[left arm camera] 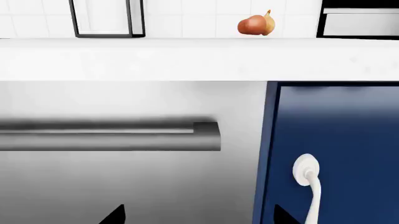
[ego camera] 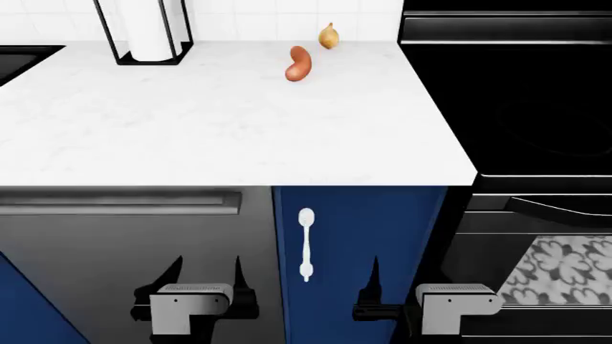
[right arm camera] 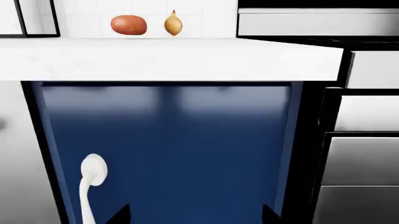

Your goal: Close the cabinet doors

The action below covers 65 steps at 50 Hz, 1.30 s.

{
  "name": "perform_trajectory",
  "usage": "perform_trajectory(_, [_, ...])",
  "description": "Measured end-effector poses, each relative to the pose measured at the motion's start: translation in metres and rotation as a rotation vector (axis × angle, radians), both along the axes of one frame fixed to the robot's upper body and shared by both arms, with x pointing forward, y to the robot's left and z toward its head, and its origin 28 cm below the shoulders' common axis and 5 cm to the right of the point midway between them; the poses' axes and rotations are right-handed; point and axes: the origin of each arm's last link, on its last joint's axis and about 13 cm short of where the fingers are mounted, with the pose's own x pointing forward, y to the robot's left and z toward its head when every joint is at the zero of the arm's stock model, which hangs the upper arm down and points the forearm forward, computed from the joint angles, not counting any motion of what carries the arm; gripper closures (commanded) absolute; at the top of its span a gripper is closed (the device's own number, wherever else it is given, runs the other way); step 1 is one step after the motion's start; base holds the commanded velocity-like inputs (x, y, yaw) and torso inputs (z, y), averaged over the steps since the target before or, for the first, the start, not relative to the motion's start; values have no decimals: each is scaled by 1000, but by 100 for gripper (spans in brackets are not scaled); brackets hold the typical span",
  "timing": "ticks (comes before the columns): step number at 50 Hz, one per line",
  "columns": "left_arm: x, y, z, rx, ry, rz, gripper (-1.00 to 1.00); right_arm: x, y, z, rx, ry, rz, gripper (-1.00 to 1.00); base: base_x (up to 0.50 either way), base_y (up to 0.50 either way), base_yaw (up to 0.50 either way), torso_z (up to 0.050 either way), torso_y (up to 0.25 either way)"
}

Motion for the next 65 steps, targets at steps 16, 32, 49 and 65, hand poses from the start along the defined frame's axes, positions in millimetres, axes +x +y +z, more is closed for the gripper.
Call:
perform_trajectory(16, [3,0,-7,-34,18,-24,-100,4,2,-3,-14,19,2,-100,0,0,0,7,0])
perform_trajectory(32, [4,0,-8,-46,10,-50,-100,6,2,-3,-14,28,-3,-100,0,0,0,50,0])
perform_trajectory(49, [6,1,-3,-52,8,-52,-100,7,1,0,-19,31,-20,-100,0,0,0,50,0])
perform_trajectory(65, [13,4,27,-52,-61,-48,-100,13,-1,35,-86,2,-30,-100,0,0,0,50,0])
